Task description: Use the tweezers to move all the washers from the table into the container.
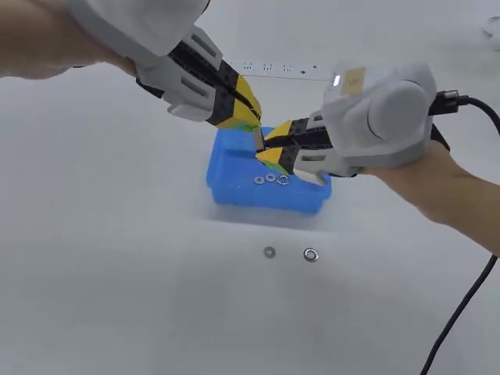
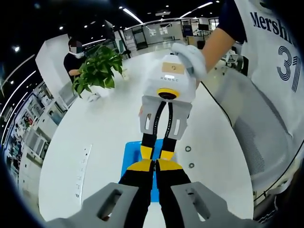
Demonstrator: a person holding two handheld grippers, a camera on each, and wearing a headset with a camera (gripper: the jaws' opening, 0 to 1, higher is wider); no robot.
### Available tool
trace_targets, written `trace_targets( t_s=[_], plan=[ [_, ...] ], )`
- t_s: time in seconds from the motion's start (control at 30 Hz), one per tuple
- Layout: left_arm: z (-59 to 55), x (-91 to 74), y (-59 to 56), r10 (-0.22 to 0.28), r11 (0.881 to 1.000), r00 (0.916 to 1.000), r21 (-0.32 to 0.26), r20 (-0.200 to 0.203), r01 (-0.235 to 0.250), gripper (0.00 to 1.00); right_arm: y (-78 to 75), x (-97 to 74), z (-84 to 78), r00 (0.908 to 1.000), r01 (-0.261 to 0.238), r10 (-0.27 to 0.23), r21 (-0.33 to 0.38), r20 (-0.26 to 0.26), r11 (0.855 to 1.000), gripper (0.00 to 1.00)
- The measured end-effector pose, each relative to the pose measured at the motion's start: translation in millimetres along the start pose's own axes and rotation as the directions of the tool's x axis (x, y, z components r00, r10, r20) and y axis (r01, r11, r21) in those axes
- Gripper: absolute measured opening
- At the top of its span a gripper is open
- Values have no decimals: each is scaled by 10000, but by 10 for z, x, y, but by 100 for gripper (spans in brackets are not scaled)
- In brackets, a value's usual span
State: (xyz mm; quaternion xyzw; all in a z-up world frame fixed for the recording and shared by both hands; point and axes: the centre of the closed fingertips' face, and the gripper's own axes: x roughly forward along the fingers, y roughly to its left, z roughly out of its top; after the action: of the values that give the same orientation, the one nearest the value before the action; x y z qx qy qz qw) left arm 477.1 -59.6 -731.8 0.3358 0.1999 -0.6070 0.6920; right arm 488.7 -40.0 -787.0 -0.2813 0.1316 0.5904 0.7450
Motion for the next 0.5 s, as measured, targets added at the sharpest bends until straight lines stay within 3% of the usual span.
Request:
trace_targets(
  t_s=[0.17, 0.37, 0.5],
  plan=[
    [-92, 75, 58, -44, 9998, 10000, -190, 6, 44, 6, -87, 140, -137, 9999, -103, 104, 138, -96, 9999, 9],
    [-276, 220, 99, -180, 9984, 9998, -540, -111, 173, 6, -77, 277, -279, 9989, -330, 338, 229, -333, 9992, 9],
    [-339, 283, 99, -233, 9972, 9997, -707, -95, 226, 6, -66, 327, -351, 9980, -439, 454, 359, -435, 9984, 9]
  ],
)
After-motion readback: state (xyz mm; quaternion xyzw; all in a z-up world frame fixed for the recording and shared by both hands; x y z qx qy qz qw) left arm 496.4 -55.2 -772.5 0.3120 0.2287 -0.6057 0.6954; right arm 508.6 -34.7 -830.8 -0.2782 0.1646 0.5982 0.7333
